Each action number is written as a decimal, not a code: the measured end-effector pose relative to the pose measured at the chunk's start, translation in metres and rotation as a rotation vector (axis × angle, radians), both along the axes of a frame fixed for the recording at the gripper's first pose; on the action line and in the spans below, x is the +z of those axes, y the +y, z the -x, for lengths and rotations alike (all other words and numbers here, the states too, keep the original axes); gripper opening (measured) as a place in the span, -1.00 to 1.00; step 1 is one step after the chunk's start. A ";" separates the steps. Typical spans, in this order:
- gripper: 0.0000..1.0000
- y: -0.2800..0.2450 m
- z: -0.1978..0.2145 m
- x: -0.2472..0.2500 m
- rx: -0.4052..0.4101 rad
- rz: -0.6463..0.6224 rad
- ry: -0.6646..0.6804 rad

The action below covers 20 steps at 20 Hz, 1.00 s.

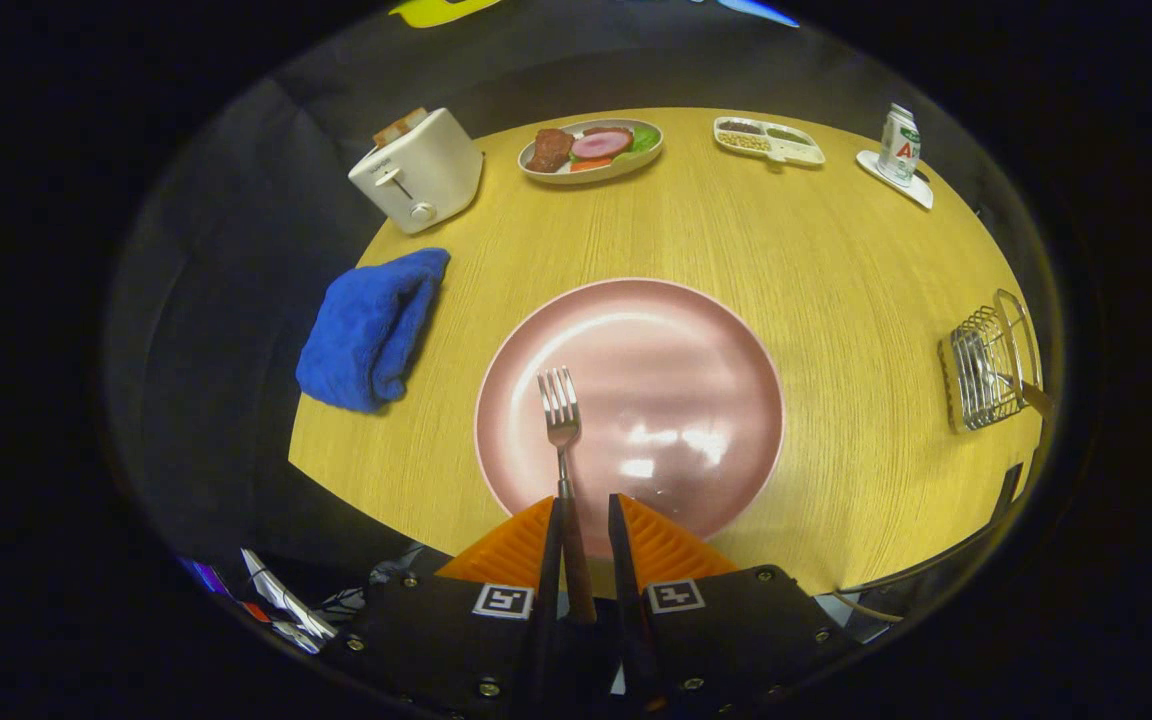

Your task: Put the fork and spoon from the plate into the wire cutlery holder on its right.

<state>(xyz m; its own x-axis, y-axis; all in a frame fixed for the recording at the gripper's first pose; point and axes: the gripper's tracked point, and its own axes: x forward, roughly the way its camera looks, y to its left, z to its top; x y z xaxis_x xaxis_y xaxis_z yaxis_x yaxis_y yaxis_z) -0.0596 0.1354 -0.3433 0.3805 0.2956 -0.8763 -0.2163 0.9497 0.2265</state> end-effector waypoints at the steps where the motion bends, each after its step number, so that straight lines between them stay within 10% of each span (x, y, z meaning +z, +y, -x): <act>1: -0.46 0.004 0.001 -0.002 0.017 0.005 0.007; 20: -0.46 0.002 -0.002 -0.041 0.123 0.162 0.074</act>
<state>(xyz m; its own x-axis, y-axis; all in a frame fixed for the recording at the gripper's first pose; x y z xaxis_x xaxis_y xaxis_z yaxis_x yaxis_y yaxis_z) -0.0576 0.1375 -0.3847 0.2829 0.1888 -0.9404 -0.3209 0.9426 0.0928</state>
